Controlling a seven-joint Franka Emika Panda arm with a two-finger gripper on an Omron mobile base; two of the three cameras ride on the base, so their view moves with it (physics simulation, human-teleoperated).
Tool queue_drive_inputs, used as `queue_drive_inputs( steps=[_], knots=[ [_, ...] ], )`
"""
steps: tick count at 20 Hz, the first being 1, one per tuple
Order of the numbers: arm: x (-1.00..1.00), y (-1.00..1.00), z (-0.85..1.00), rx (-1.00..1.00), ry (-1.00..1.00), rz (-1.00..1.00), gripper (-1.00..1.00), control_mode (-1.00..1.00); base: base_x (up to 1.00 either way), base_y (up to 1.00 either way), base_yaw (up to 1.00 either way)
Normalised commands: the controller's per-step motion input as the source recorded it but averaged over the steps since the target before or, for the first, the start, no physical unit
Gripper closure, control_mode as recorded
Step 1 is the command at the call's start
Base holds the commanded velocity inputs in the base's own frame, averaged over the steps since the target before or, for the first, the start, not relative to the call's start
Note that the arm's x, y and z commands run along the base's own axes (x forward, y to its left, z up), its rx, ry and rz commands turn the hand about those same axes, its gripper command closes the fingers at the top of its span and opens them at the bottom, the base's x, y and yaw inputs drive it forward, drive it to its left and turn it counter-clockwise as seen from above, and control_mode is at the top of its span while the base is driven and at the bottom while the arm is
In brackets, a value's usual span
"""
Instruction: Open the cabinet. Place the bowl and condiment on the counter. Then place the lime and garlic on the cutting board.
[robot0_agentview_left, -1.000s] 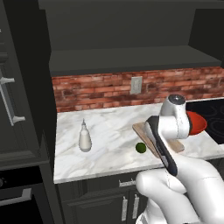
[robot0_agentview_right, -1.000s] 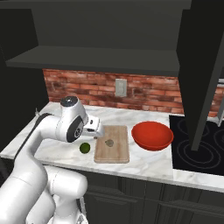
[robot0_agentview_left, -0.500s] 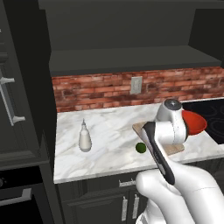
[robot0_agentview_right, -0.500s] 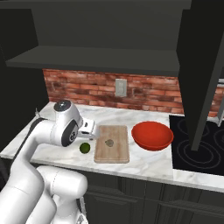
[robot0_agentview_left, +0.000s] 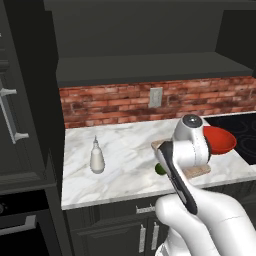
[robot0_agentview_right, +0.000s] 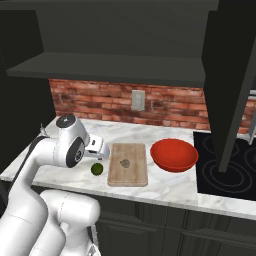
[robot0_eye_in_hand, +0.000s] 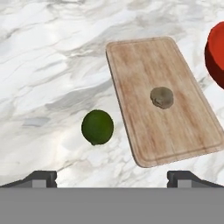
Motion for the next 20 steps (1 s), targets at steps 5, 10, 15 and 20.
queue_drive_inputs(
  steps=[5, 10, 15, 20],
  knots=[
    [0.00, 0.15, 0.00, 0.00, 0.00, 0.00, -1.00, -1.00, 0.00, 0.00, 0.00],
    [0.05, 0.02, 0.00, 0.00, 0.00, 0.00, -1.00, -1.00, 0.00, 0.00, 0.00],
    [0.05, 0.00, -0.01, 0.00, 0.00, 0.00, -1.00, -1.00, 0.00, 0.00, 0.00],
    [0.00, 0.03, -0.06, 0.00, 0.00, 0.00, -1.00, -1.00, 0.00, 0.00, 0.00]
  ],
)
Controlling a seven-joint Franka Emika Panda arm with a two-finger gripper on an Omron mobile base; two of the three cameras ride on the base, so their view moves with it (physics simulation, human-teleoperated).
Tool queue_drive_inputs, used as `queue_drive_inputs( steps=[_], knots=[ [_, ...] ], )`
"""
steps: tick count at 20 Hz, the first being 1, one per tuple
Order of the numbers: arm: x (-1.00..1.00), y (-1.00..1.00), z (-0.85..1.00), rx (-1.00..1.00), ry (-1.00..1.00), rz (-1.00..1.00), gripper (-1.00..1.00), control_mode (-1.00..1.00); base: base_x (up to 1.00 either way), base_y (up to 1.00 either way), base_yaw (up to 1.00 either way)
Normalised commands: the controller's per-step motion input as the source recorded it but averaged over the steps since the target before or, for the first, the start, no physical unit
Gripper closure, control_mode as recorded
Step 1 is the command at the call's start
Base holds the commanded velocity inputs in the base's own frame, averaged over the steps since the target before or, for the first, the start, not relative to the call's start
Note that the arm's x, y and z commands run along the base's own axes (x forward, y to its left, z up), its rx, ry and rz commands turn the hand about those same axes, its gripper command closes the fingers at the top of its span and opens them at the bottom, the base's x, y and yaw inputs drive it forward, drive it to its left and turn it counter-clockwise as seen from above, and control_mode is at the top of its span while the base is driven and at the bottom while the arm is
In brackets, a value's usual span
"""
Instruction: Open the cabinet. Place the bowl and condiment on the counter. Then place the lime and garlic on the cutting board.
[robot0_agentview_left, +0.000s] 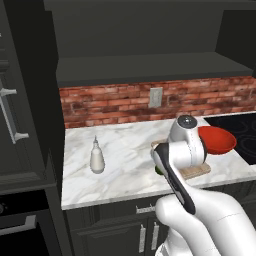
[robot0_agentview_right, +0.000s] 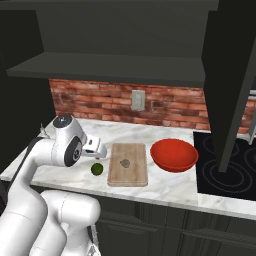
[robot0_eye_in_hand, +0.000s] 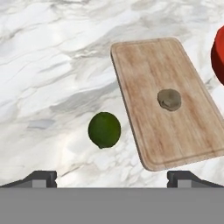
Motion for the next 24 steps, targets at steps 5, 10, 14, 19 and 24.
queue_drive_inputs(
  steps=[5, 10, 14, 19, 24],
  knots=[
    [0.00, 0.06, -0.11, 0.00, 0.00, 0.00, -1.00, -1.00, 0.00, 0.00, 0.00],
    [0.02, 0.01, -0.09, 0.00, 0.00, 0.00, -1.00, -1.00, 0.00, 0.00, 0.00],
    [0.08, 0.00, -0.11, 0.00, 0.00, 0.00, -1.00, -1.00, 0.00, 0.00, 0.00],
    [0.12, 0.00, -0.13, 0.00, 0.00, 0.00, -1.00, -1.00, 0.00, 0.00, 0.00],
    [0.11, 0.01, -0.15, 0.00, 0.00, 0.00, -1.00, -1.00, 0.00, 0.00, 0.00]
  ],
)
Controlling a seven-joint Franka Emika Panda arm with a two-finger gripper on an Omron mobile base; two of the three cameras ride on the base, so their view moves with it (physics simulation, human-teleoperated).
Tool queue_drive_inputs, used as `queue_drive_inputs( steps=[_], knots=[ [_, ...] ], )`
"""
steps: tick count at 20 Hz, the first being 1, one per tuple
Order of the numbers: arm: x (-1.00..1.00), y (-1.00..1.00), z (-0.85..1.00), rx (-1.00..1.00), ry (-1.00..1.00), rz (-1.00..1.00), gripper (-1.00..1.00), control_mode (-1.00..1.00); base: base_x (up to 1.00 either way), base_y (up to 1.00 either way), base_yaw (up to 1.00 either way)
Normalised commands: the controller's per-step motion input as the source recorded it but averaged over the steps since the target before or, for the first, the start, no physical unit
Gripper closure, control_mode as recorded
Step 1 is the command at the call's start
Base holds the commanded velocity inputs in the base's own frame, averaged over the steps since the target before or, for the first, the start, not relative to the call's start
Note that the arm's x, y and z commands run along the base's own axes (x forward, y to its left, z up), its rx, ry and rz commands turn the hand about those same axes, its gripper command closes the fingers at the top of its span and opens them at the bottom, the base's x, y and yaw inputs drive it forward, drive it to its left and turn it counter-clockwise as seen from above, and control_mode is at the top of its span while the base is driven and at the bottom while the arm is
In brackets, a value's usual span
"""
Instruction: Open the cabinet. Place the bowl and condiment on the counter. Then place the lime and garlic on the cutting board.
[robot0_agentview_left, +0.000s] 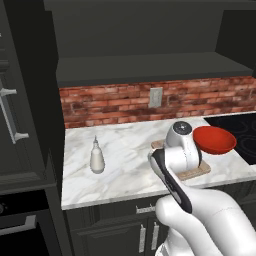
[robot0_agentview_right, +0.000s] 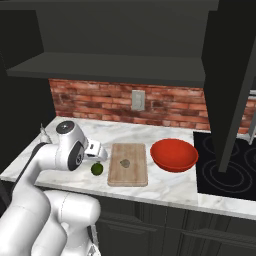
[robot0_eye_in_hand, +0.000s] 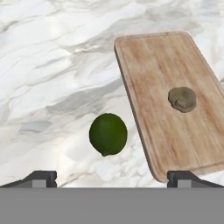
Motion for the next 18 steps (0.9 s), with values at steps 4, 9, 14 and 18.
queue_drive_inputs(
  steps=[4, 9, 14, 18],
  knots=[
    [0.07, 0.00, -0.14, 0.00, 0.00, 0.00, -1.00, -1.00, 0.00, 0.00, 0.00],
    [0.06, 0.04, -0.13, 0.00, 0.01, 0.00, -1.00, -1.00, 0.00, 0.00, 0.00],
    [0.07, 0.06, -0.18, 0.00, 0.00, 0.00, -1.00, -1.00, 0.00, 0.00, 0.00],
    [0.06, 0.03, -0.23, 0.00, 0.00, 0.00, -1.00, -1.00, 0.00, 0.00, 0.00]
  ],
)
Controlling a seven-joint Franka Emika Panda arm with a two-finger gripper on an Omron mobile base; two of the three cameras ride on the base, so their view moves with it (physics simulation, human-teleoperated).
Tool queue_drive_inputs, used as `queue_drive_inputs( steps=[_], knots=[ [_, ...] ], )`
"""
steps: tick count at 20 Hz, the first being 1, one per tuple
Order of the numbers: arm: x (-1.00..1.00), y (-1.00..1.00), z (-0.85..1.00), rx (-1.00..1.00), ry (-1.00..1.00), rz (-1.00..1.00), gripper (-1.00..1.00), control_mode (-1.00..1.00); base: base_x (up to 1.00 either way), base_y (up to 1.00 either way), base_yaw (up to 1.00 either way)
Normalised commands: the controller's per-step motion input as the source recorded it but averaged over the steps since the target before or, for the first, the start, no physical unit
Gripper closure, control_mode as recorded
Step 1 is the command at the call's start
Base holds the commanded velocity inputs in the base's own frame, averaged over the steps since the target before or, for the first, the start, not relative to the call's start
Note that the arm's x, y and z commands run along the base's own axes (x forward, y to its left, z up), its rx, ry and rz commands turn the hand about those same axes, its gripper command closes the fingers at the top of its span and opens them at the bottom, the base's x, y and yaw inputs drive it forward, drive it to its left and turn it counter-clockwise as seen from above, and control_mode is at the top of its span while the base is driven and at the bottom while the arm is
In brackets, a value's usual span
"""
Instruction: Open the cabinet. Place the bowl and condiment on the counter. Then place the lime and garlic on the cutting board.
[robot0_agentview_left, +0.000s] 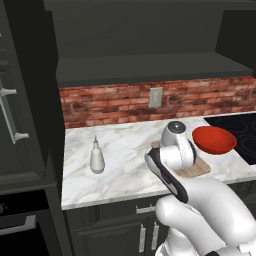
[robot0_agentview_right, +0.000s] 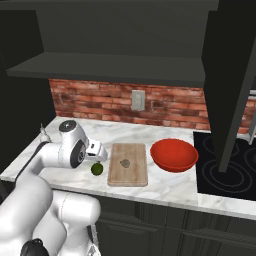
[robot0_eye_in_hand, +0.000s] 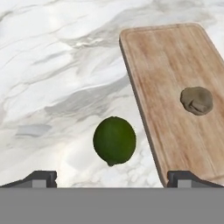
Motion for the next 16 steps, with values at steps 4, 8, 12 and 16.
queue_drive_inputs(
  steps=[4, 8, 12, 16],
  knots=[
    [0.04, 0.00, -0.28, 0.00, 0.00, 0.00, -1.00, -1.00, 0.00, 0.00, 0.00],
    [0.02, 0.00, -0.26, 0.00, 0.00, 0.00, -1.00, -1.00, 0.00, 0.00, 0.00],
    [0.00, 0.00, -0.22, 0.00, 0.00, 0.00, -1.00, -1.00, 0.00, 0.00, 0.00],
    [0.00, 0.00, -0.21, 0.00, 0.00, 0.00, -1.00, -1.00, 0.00, 0.00, 0.00]
  ],
)
